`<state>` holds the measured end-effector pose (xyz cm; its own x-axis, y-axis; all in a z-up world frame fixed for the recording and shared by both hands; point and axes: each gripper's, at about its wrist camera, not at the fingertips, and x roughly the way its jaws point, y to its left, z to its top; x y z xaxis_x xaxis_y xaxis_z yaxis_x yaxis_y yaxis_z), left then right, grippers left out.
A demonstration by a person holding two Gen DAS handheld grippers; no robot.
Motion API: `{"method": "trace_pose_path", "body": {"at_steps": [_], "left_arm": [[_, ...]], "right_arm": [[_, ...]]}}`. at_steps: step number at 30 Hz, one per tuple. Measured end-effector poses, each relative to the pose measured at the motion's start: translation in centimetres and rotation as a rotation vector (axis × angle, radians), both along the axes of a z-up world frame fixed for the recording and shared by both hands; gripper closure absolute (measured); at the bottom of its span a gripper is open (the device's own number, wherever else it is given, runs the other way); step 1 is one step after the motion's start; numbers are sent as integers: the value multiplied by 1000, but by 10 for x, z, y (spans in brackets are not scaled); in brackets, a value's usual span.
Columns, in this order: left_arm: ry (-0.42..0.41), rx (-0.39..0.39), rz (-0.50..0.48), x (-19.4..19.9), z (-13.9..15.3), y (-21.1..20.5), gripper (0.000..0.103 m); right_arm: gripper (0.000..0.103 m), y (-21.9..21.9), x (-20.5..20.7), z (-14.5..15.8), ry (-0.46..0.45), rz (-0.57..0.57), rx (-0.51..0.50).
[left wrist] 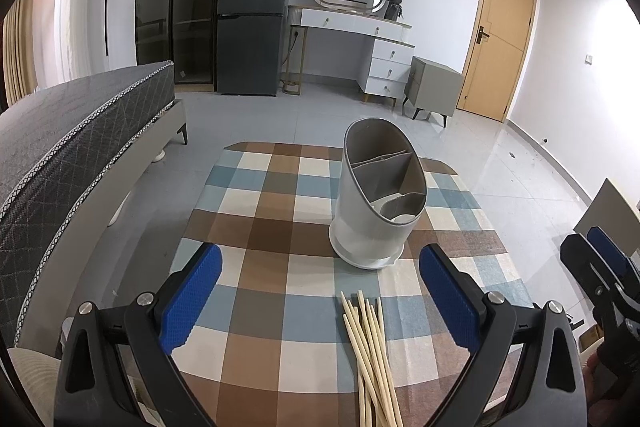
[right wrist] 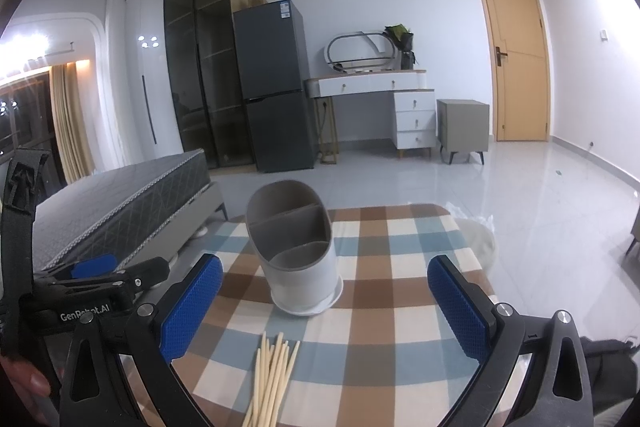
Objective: Organize utensils
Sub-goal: 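Lower the right tool to the wooden chopsticks and grasp one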
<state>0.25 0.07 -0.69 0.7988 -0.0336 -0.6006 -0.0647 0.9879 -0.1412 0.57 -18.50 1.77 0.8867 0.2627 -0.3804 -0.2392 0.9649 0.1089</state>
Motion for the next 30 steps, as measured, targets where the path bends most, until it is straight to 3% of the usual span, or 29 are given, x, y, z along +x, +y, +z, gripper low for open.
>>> {"method": "trace_pose_path", "body": {"at_steps": [8, 13, 15, 19, 23, 25, 26, 28, 30], "left_arm": [[41, -34, 26, 5, -3, 10, 7], [138, -86, 61, 17, -16, 22, 7], [178, -73, 88, 22, -22, 27, 7], [279, -85, 154, 32, -37, 44, 7], [385, -151, 221, 41, -56, 66, 7], [425, -164, 242, 44, -63, 71, 7], [445, -181, 249, 45, -66, 73, 7], [471, -197, 258, 47, -71, 75, 7], [493, -204, 262, 49, -74, 76, 7]], "right_arm": [[0, 3, 8, -5, 44, 12, 4], [0, 9, 29, -18, 171, 69, 45], [1, 16, 44, -28, 250, 94, 31], [16, 30, 67, -54, 380, 135, -3], [30, 43, 93, -88, 538, 180, -9], [45, 50, 104, -106, 615, 196, -24], [45, 53, 110, -117, 661, 202, -40], [56, 56, 115, -129, 711, 201, -63], [58, 58, 121, -139, 746, 203, -77]]}}
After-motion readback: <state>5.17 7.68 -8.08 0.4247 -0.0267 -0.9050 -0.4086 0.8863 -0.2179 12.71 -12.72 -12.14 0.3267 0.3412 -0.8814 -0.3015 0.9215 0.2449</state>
